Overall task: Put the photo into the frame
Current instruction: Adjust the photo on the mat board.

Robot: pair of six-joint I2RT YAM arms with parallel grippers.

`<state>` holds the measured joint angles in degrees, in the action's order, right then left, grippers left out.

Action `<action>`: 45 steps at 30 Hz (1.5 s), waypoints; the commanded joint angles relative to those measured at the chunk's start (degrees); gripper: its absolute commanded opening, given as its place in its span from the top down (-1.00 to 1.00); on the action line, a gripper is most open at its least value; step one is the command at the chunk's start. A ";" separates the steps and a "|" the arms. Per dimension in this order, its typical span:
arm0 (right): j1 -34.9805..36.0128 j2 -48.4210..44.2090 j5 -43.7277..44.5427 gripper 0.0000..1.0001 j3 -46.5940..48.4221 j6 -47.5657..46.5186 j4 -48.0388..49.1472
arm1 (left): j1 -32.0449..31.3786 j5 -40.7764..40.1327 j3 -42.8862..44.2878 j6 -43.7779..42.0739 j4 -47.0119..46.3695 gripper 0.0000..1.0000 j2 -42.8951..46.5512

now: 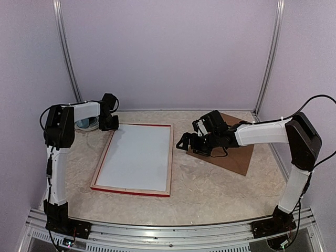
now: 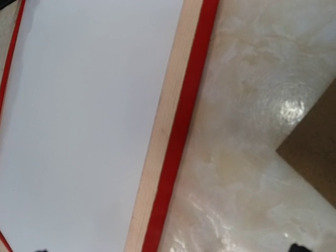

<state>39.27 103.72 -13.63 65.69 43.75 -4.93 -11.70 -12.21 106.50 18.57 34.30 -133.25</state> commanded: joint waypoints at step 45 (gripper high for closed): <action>-5.13 -14.96 3.01 -0.99 -10.53 -0.65 1.38 | 3.70 10.53 -20.58 9.56 -9.66 -0.03 17.60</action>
<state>36.40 94.37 -11.53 58.48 43.09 -5.54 -8.84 -3.38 91.61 26.72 25.67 -116.66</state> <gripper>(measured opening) 0.992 0.494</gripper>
